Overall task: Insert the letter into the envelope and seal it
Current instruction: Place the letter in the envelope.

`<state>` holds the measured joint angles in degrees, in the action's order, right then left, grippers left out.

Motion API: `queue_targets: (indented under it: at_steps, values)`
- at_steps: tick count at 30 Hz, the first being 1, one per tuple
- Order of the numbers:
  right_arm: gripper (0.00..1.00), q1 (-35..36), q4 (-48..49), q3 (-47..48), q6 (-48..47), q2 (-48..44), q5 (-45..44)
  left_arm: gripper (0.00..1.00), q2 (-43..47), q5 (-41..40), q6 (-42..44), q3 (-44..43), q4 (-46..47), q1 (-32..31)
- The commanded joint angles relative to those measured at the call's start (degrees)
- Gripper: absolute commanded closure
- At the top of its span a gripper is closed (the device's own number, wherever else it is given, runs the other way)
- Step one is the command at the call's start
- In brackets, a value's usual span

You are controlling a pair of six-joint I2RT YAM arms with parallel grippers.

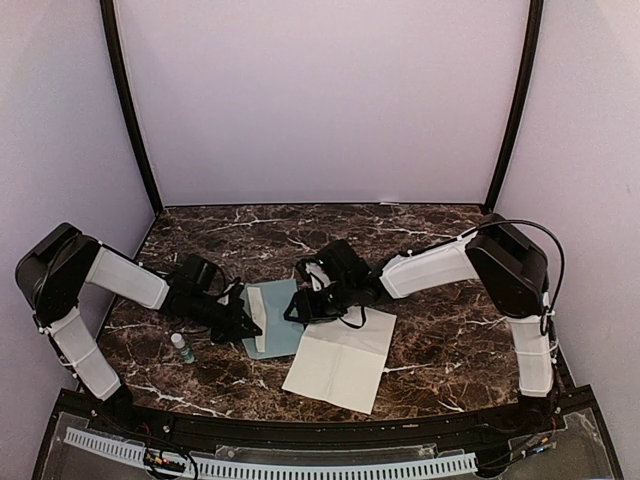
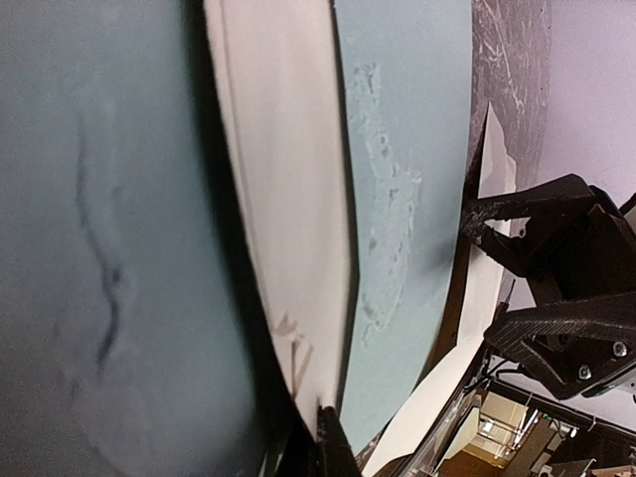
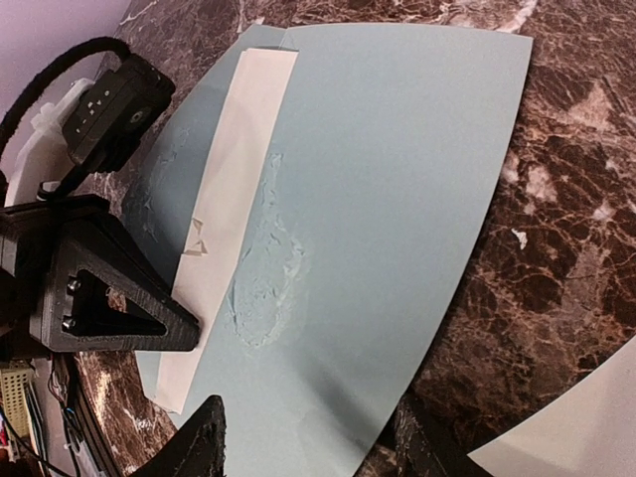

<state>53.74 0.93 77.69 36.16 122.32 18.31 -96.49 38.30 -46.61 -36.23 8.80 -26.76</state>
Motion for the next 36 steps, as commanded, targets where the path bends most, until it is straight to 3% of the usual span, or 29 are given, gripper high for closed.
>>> queue_targets:
  at_steps: [1, 6, 10, 18, 36]
  values:
    - [0.46, 0.8, 0.4, 0.6, 0.6, 1.7, 0.7, 1.0, -2.4, 1.7, 2.7, -2.6, -0.3, -0.4]
    - [0.46, 0.8, 0.4, -0.4, 0.8, 0.7, -0.7, 0.98, -2.3, -0.9, 6.8, -5.6, -5.8, -0.3]
    - [0.46, 0.8, -0.2, -0.6, 0.9, -0.2, -2.4, 0.76, 0.0, -3.6, 9.2, -6.3, -9.9, 0.4]
    - [0.45, -0.1, -0.7, 0.0, 0.9, -0.2, -3.9, 0.54, 4.2, -8.1, 13.2, -8.3, -17.0, 2.2]
    - [0.44, -1.1, -2.4, 4.7, 1.8, 3.3, -4.7, 0.42, -0.8, -12.5, 16.4, -14.6, -14.6, 3.6]
